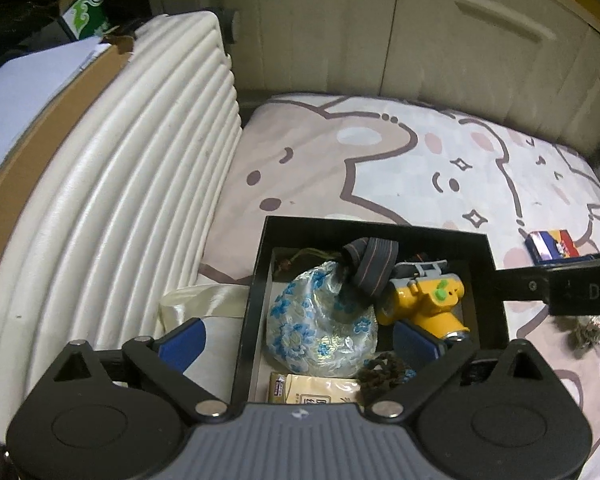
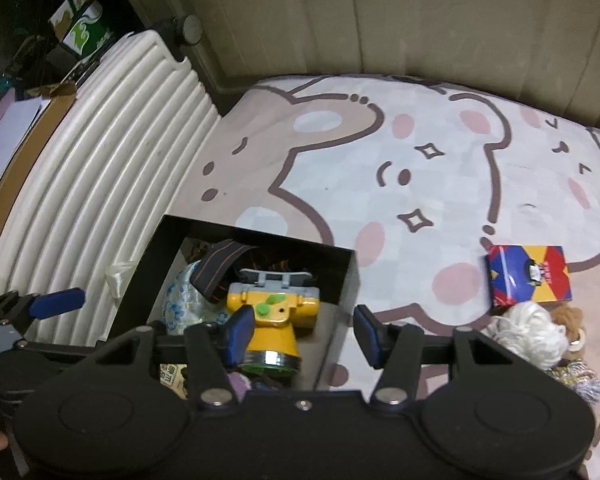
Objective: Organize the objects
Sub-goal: 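Move both tools back toward the remaining items on the bed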
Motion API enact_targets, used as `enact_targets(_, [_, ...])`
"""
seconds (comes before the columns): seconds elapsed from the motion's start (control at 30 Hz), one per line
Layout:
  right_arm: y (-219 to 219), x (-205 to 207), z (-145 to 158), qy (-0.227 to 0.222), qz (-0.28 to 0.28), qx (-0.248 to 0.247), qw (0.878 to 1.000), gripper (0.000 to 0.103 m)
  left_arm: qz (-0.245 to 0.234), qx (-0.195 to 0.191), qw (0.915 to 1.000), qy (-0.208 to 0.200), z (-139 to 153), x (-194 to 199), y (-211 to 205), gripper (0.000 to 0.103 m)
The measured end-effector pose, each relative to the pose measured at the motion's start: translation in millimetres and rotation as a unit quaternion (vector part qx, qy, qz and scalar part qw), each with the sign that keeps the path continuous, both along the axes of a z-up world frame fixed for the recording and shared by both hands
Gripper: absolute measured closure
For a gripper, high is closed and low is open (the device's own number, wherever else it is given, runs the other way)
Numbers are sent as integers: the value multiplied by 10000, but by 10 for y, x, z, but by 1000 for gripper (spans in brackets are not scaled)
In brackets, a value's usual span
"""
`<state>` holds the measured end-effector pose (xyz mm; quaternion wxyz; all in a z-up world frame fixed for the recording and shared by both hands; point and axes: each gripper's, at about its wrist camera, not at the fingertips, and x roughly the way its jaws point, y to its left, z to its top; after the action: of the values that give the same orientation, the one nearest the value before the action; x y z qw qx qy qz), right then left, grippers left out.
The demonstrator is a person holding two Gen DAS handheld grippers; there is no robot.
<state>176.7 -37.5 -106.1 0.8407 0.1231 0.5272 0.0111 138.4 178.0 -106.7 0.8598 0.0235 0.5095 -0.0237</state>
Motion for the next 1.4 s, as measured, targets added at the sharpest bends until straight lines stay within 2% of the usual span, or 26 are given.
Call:
enact_targets(0.13, [-60, -65, 33, -45, 12, 2, 10000, 45, 121, 12, 9999, -64, 67, -38, -15, 1])
enact_targets(0.2, [-79, -98, 50, -87, 22, 13, 10000, 41, 180, 36, 9998, -87, 91, -56, -20, 0])
enact_targets(0.33, [-115, -169, 95, -240, 9, 42, 9997, 21, 259, 45, 9996, -92, 125, -89, -25, 0])
enact_targets(0.43, [-125, -206, 115, -289, 25, -27, 9996, 18, 329, 52, 9994, -118, 162, -129, -26, 0])
enact_targets(0.73, [-219, -344, 170, -565, 123, -385, 9976, 1, 427, 77, 9988, -212, 254, -227, -33, 0])
enact_targets(1.4, [-499, -493, 170, -678, 31, -593, 9959, 0, 435, 127, 9986, -278, 322, -256, -195, 0])
